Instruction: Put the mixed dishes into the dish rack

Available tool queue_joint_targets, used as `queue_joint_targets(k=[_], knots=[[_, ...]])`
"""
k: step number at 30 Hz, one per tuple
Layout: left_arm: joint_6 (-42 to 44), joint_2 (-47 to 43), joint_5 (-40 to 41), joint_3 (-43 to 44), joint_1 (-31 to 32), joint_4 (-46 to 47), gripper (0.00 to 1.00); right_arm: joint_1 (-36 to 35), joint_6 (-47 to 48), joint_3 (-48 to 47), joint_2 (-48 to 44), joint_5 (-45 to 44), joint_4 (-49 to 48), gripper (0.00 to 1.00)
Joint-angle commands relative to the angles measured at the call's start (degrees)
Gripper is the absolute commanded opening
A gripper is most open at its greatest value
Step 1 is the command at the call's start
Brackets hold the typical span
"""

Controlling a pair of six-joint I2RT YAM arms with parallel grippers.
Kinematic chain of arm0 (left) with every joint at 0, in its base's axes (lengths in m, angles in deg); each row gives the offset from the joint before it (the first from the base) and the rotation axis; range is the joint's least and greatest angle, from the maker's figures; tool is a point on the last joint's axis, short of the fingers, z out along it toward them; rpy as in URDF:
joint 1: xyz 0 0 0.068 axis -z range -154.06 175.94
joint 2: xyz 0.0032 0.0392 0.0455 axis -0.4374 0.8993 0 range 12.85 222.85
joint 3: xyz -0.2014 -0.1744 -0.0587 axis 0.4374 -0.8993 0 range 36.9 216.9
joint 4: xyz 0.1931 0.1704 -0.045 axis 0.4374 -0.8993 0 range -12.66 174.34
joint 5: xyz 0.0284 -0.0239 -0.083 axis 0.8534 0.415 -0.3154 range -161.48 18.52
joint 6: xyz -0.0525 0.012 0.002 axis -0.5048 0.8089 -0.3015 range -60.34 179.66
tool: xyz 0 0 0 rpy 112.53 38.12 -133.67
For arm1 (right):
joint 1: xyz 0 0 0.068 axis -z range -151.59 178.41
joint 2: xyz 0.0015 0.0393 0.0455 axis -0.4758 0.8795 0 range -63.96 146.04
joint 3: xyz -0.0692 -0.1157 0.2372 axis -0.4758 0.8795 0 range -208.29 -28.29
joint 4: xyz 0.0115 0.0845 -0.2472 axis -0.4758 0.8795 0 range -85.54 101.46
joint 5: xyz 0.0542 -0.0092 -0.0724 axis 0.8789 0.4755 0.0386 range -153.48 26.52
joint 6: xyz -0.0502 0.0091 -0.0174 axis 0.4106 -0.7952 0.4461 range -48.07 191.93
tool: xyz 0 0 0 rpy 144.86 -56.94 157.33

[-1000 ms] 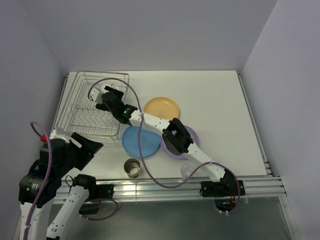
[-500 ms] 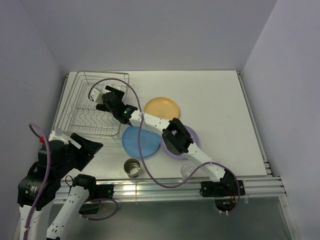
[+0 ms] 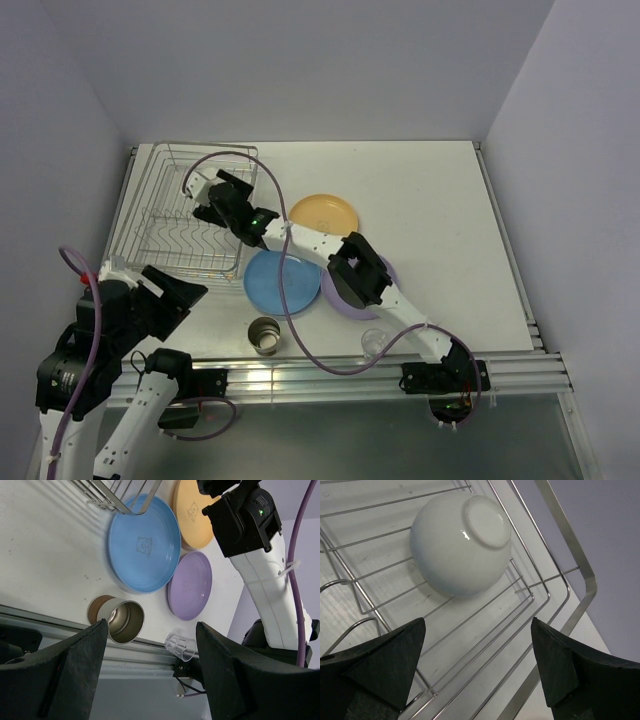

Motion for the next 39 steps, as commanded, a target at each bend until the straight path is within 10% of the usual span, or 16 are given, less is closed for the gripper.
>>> queue_joint_targets(k=[1, 12, 20, 31, 39], knots=[[-1.15, 0.74, -1.42, -0.42, -0.14, 2.60, 0.76, -1.03, -3.85, 2.84, -6.66, 1.43, -0.24, 0.93], [3.16, 15.59, 1.31, 10.03, -0.14, -5.91, 0.72, -0.68, -32.58, -2.00, -25.02, -0.83, 16.44, 0.94], [4.90, 17.62, -8.79, 1.27, -0.05, -5.76, 0.55, 7.74, -65.36, 31.27, -59.36, 11.69, 34.30, 0.86], [6.33, 24.04, -5.02, -6.65, 7.94, 3.45, 0.63, 8.99, -62.84, 59.96, -92.00, 11.19, 41.76, 0.85], [-6.06, 32.18, 2.17, -11.59, 32.09, 11.39, 0.65, 8.99, -62.67, 64.54, -99.21, 10.40, 43.44, 0.85]])
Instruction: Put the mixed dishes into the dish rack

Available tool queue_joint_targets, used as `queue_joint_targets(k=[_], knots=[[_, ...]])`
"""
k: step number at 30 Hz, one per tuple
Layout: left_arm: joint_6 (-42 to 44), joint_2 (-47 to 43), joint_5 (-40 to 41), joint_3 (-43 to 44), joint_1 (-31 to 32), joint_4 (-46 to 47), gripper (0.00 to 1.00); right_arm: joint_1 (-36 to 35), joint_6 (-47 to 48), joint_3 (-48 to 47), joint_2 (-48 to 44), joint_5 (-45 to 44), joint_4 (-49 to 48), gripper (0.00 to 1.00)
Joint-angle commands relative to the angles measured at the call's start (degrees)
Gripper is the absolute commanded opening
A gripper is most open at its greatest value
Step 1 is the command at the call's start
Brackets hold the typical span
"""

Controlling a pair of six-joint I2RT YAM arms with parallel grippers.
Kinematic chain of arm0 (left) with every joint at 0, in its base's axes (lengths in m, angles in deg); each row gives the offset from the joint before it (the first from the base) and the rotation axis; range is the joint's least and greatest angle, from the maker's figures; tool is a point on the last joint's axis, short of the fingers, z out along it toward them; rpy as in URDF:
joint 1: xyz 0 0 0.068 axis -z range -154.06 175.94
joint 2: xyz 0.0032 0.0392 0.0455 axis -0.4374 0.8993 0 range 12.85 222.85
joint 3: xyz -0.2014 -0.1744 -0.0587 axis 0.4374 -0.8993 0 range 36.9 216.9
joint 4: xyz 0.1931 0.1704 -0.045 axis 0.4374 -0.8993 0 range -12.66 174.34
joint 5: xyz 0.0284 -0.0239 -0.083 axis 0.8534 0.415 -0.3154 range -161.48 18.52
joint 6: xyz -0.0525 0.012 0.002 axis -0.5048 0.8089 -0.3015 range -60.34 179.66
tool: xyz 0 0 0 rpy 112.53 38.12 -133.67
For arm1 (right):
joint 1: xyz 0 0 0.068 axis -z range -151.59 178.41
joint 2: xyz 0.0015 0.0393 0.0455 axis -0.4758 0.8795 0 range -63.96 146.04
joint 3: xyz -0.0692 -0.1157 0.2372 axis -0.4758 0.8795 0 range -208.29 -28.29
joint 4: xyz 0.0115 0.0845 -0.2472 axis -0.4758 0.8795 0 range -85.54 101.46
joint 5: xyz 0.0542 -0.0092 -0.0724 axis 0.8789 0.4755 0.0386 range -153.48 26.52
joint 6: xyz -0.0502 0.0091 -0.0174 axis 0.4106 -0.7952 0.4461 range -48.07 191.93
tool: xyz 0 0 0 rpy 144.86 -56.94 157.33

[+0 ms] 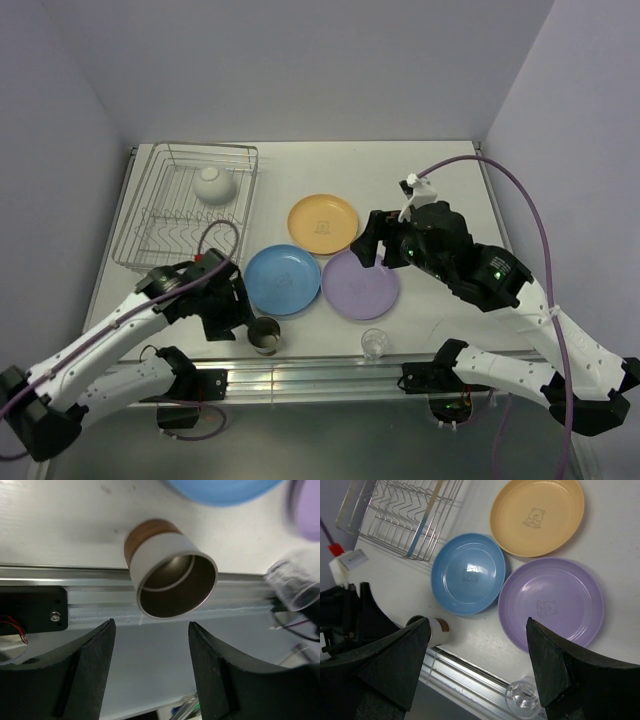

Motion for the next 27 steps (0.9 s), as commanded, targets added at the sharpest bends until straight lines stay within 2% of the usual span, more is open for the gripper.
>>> queue_joint_targets(k=[1, 4, 11, 15, 18, 19, 21, 22, 23, 24, 26, 27], knots=[[-8.46, 5.62, 5.81, 0.39, 8.67, 5.31, 0.66, 0.20, 0.17, 0.39, -2.10, -1.38, 0.73, 0.85], [-11.90, 7.22, 6.70, -0.57, 12.29, 6.45, 0.66, 0.11, 0.79, -0.58, -2.36, -1.74, 1.52, 0.85], [-14.29, 6.69, 8.37, -4.44, 12.56, 7.94, 0.66, 0.20, 1.67, -0.58, -3.86, -1.39, 2.05, 0.85], [-14.29, 10.02, 7.49, -6.02, 12.56, 11.02, 0.62, 0.20, 1.41, 1.35, -4.30, 0.28, 1.88, 0.85], [-13.59, 12.74, 6.44, -6.73, 12.56, 14.01, 0.51, 0.12, 1.67, 0.92, -3.51, 3.25, 1.96, 0.84], [-13.15, 13.37, 6.17, -6.73, 12.56, 15.23, 0.35, 0.20, 2.28, 0.57, -3.07, 4.49, 2.05, 0.84], [-12.80, 14.33, 5.21, -6.12, 12.56, 16.21, 0.20, 0.20, 2.64, -1.45, -0.71, 7.74, 3.62, 0.85], [-12.45, 14.51, 4.86, -5.59, 12.56, 16.38, 0.07, 0.20, 2.64, -2.33, 0.35, 8.97, 4.42, 0.85], [-12.36, 14.43, 4.68, -4.71, 12.56, 16.04, 0.02, 0.46, 2.81, -4.34, 2.97, 10.29, 5.21, 0.85], [-12.44, 13.82, 4.41, -2.88, 12.56, 15.77, 0.00, 0.81, 3.42, -5.40, 4.47, 16.14, 6.87, 0.85], [-12.53, 12.68, 3.63, -0.59, 12.39, 14.72, 0.00, 1.61, 3.26, -8.38, 8.25, 20.48, 8.64, 0.85], [-12.62, 11.54, 3.45, 2.12, 12.21, 14.28, 0.00, 1.96, 2.82, -8.84, 8.96, 25.63, 8.82, 0.85]])
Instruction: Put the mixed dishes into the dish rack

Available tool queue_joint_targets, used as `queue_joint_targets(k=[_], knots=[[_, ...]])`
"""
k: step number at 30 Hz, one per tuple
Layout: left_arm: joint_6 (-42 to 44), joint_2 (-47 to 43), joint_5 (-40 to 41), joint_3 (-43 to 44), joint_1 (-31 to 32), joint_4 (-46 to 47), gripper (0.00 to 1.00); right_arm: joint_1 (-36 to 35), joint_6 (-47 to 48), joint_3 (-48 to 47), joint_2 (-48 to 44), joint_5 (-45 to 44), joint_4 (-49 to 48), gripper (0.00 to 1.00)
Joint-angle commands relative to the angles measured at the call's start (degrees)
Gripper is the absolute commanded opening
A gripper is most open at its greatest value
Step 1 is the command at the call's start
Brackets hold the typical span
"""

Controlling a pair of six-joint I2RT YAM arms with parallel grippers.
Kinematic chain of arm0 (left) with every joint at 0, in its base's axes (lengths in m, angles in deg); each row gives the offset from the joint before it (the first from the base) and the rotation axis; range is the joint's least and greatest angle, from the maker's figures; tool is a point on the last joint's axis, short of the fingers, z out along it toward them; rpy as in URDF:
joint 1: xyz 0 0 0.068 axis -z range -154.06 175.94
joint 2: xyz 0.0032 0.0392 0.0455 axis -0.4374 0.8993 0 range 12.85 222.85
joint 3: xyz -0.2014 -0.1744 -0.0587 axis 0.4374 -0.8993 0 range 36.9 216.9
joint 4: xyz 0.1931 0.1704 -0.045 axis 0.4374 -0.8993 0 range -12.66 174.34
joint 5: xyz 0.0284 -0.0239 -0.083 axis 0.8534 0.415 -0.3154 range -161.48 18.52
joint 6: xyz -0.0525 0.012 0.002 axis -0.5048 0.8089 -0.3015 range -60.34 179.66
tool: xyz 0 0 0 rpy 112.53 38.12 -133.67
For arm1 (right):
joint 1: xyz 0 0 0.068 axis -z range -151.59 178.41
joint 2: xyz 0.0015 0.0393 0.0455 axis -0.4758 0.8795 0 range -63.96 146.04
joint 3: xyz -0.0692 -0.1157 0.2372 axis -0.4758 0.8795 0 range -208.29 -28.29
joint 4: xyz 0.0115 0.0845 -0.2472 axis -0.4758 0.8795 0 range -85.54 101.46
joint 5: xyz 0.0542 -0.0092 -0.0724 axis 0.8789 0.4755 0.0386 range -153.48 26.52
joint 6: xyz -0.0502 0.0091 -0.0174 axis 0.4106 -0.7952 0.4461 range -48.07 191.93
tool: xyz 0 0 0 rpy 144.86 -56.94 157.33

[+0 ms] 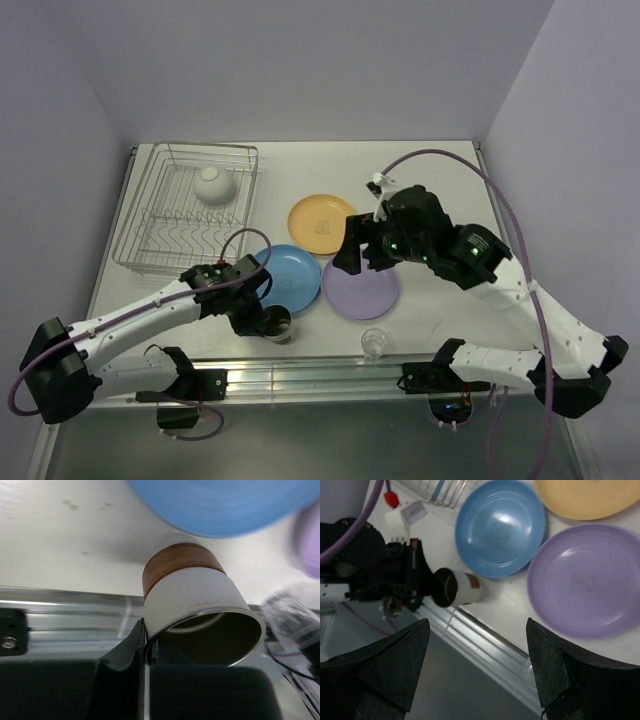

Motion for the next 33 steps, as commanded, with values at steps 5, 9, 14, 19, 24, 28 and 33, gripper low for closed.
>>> queue_joint_targets(k=[5, 9, 14, 19, 24, 28, 33], knots=[[0.13, -6.76, -7.13, 13.76, -4.39, 3.09, 0.00, 8.15, -5.55, 1.28, 2.75, 34.60, -7.46, 0.85], [-3.72, -11.85, -16.08, 14.66, -9.32, 16.75, 0.00, 13.08, -19.23, 9.55, 0.28, 49.64, -27.55, 0.86], [-12.43, -16.78, -22.43, 8.08, -13.54, 31.99, 0.00, 14.40, -32.53, 15.62, -0.25, 58.26, -46.75, 0.91], [-19.12, -19.07, -24.63, 4.37, -14.51, 42.54, 0.00, 14.40, -38.26, 16.51, 1.50, 59.24, -55.82, 0.95], [-24.74, -21.79, -25.42, 0.59, -14.86, 48.70, 0.00, 14.40, -42.04, 17.83, 3.44, 59.33, -62.42, 0.98], [-26.16, -23.73, -25.42, 0.23, -15.91, 49.95, 0.00, 14.40, -41.08, 16.87, 4.76, 59.15, -61.29, 0.99], [-25.10, -24.43, -26.48, 2.52, -18.02, 48.09, 0.00, 14.40, -40.81, 16.77, 4.15, 58.72, -60.14, 1.00]])
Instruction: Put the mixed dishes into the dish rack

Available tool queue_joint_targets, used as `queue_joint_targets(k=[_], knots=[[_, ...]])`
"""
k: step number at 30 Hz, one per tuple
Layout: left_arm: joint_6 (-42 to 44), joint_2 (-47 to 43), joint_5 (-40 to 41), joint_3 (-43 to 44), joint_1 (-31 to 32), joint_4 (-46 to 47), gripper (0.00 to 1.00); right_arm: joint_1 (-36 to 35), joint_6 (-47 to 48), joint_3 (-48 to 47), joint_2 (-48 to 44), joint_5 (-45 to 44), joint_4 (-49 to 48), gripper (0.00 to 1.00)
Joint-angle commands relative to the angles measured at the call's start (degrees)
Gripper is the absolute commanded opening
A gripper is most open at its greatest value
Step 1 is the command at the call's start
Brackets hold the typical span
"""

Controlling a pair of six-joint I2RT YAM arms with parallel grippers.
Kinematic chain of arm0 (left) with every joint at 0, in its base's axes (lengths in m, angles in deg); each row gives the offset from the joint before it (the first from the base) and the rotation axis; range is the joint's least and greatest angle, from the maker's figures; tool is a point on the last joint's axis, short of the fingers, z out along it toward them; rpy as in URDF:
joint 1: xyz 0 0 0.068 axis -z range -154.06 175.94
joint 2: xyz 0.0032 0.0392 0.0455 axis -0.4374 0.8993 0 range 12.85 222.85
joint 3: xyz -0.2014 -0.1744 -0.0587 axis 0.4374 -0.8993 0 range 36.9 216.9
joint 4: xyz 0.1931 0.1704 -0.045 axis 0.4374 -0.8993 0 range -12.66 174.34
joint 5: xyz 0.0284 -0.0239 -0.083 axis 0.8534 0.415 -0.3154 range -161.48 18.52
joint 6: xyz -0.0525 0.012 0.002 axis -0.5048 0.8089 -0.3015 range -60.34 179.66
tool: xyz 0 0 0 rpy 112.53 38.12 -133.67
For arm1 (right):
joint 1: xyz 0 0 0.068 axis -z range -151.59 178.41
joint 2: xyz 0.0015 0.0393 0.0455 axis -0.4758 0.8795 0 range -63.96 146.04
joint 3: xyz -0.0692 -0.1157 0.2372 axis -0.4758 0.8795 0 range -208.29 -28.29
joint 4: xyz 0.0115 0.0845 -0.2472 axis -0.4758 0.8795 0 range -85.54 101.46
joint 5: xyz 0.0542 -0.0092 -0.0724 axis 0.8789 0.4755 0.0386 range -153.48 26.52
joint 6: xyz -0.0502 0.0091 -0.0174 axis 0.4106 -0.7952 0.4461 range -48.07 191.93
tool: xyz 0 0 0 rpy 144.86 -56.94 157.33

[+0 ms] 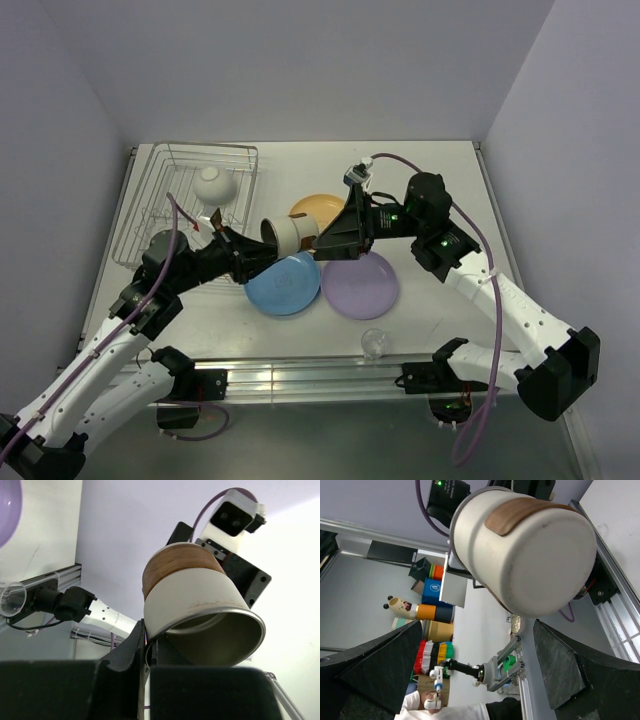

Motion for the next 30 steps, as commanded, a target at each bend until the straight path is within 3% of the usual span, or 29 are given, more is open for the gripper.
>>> queue_joint_targets(k=[1, 15, 19, 24, 26, 29, 30], knots=[[-1.49, -1.31, -2.24, 2.96, -0.89, 5.43, 0.00, 0.28, 0.02, -0.47, -0.42, 0.51, -2.74, 1.00], [-6.33, -2.27, -4.43, 2.08, -1.07, 12.73, 0.00, 0.28, -12.81, 0.23, 6.60, -0.63, -23.21, 1.00], [-7.38, -3.06, -4.52, 0.94, -1.07, 14.14, 0.00, 0.28, -14.04, -1.26, 8.80, -1.07, -24.89, 0.99], [-8.09, -3.68, -5.05, -0.20, -1.07, 14.75, 0.00, 0.19, -17.64, -2.14, 11.17, -1.86, -30.51, 0.93], [-8.96, -3.68, -5.22, -1.26, -0.98, 15.71, 0.00, 0.11, -19.05, -2.23, 11.62, -1.95, -32.53, 0.88], [-9.23, -3.33, -5.58, -2.23, -1.15, 16.77, 0.00, -0.42, -21.16, -2.67, 12.76, -1.78, -35.70, 0.68], [-9.41, -3.16, -5.58, -2.49, -1.24, 17.30, 0.00, -0.68, -21.69, -3.36, 13.55, -1.60, -36.40, 0.48]])
